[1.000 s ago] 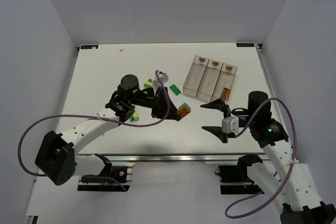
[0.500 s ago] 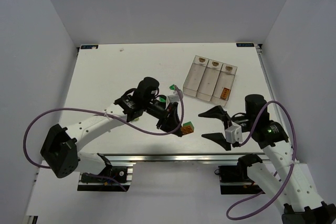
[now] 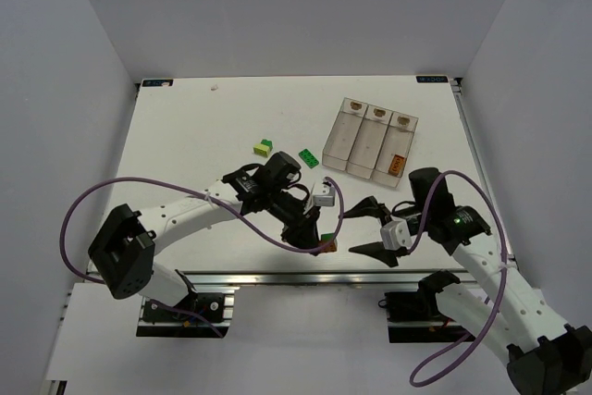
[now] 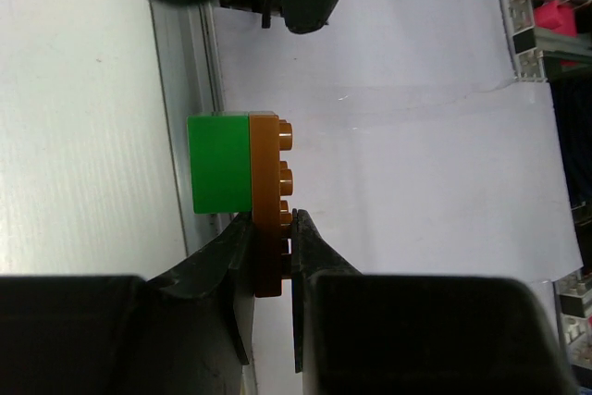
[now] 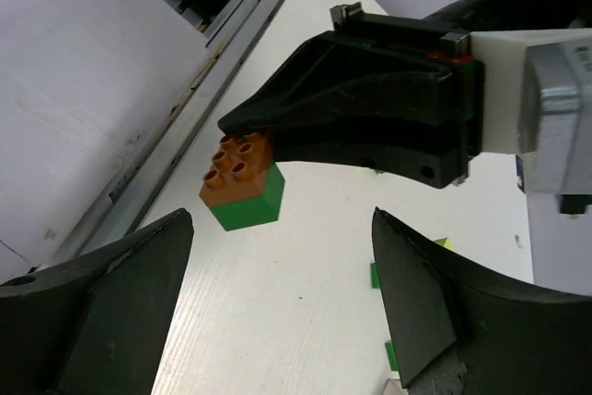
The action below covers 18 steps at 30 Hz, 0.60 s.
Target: Sort the legos into containers by color
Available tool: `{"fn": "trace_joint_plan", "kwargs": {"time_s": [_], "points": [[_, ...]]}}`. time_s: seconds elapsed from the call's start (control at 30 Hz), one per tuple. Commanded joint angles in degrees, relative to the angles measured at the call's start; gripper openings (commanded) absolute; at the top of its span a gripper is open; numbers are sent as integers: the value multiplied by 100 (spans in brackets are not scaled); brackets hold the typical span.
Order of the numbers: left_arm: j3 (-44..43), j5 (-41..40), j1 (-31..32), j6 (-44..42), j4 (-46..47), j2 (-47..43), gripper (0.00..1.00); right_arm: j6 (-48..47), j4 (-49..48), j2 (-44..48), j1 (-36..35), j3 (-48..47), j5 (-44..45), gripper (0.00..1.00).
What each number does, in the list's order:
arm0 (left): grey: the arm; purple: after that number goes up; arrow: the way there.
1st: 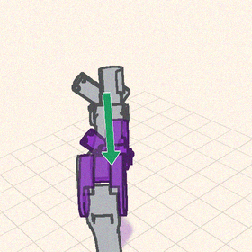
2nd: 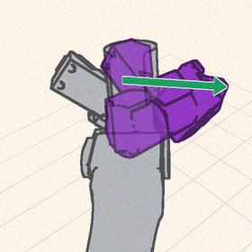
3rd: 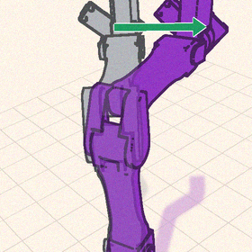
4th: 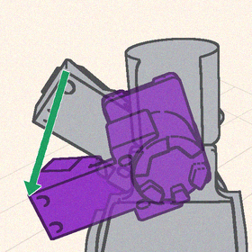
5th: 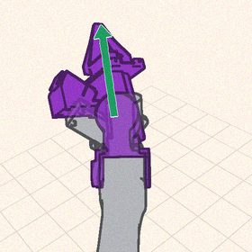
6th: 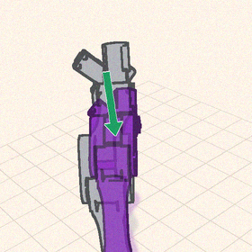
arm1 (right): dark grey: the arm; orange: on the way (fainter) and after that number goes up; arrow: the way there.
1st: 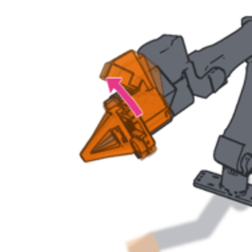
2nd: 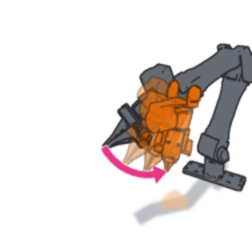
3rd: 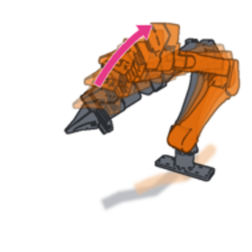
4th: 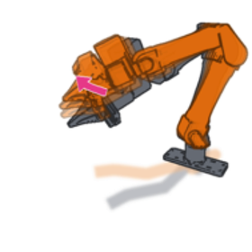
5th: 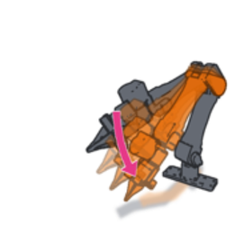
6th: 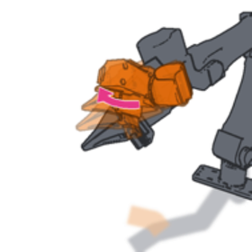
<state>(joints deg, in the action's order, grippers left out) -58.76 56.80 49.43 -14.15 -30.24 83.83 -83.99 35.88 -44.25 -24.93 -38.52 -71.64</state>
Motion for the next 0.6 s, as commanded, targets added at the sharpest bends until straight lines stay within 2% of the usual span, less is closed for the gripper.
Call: {"fn": "trace_joint_plan", "kwargs": {"time_s": [0.0, 0.2, 0.43, 0.57], "points": [[-83, -20, 23, -368, -79, -244, 1, 57, -177, -40, -161, 125, 211, 82], [-21, 86, 32, -264, 141, -289, 1, 347, -582, -145, -442, 266, 492, 82], [101, 560, 67, 96, 790, -411, 1, 663, -1179, 30, -601, 521, 712, 82], [225, 771, 84, 473, 1256, -552, 1, 682, -1215, 39, -627, 530, 748, 81]]}}
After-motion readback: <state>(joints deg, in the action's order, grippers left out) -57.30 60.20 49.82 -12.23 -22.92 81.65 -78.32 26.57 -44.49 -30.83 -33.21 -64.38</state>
